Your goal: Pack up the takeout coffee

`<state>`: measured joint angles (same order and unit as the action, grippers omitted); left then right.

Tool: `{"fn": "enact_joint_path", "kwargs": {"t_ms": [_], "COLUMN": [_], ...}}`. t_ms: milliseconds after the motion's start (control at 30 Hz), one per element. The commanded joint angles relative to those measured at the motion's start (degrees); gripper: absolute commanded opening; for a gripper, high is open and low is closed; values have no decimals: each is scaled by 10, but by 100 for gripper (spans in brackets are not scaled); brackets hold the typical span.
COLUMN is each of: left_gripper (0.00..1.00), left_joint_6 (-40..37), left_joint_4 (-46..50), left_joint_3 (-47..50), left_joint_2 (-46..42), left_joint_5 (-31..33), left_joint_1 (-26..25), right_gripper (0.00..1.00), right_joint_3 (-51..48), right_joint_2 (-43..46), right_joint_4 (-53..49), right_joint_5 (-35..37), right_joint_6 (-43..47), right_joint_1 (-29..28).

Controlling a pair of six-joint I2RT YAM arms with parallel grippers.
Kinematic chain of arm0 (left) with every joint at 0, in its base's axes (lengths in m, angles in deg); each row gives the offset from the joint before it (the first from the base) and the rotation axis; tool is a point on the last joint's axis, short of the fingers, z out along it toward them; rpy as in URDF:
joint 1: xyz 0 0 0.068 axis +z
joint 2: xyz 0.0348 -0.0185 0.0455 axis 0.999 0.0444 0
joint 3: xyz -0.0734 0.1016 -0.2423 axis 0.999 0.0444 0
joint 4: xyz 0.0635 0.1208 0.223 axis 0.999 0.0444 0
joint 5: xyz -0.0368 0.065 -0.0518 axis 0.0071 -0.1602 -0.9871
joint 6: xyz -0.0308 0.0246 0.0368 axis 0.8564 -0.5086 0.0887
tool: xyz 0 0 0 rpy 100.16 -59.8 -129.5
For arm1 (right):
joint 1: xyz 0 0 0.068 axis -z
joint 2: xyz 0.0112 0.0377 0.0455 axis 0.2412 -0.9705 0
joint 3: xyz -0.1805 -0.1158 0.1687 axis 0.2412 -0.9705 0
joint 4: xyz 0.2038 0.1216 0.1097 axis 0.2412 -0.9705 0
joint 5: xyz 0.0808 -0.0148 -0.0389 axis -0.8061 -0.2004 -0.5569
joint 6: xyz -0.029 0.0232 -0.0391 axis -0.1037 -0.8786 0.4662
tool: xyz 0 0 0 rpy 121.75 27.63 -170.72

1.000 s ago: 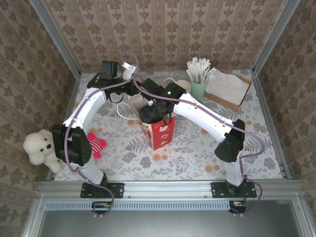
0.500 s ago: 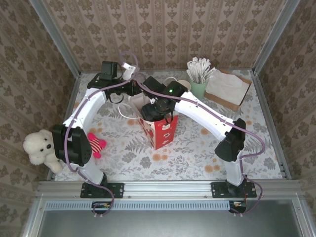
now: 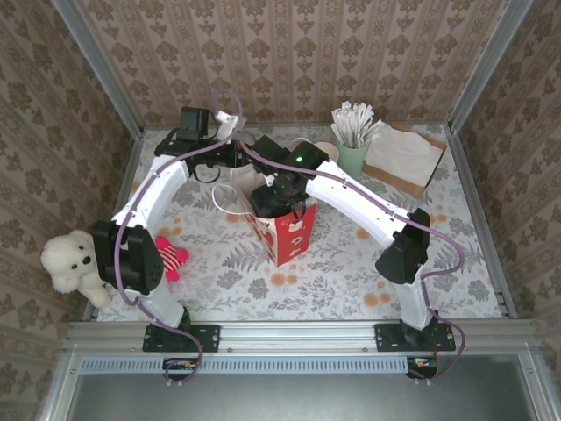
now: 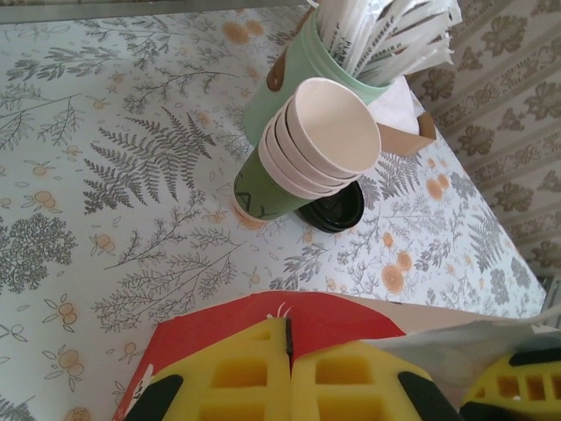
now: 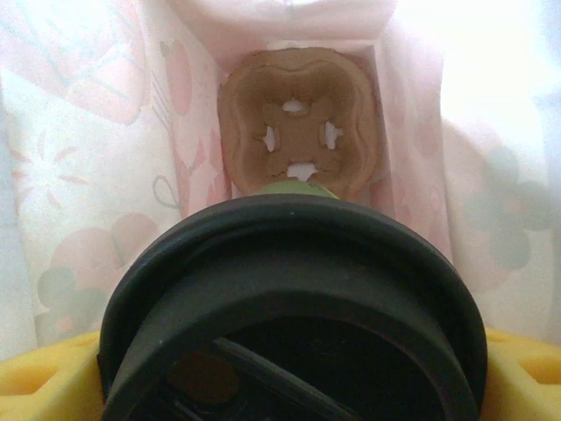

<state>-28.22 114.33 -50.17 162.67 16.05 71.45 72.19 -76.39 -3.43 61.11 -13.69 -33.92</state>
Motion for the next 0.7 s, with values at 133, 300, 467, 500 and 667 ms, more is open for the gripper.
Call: {"fn": "enact_joint_path", "kwargs": {"t_ms": [133,300,467,500,667], "left_gripper": [5,6,6,6,7], "left_joint_6": [94,100,110,112,118], "left_joint_4": [-95,-86,-55,-54,-36], "left_joint_3": [18,13,-13,-13,-24], "left_joint_2": [-11,-9,2,1,5], "left_joint_5": [-2,-13,-20,-20,-18], "left_joint_1": [8,9,9,9,5], "right_gripper": [55,55,55,55,54], "right_joint_3": [39,64,72,71,71], "right_joint_2": [-50,-65,-70,-70,-73], "right_joint_4": [-100,-134,-150,-150,-148], "right_joint_5": [2,23,36,35,29], "right_joint_6": [-18,-13,-6,-3,15], "right_joint_1": [-5,-9,-10,-9,-11]}}
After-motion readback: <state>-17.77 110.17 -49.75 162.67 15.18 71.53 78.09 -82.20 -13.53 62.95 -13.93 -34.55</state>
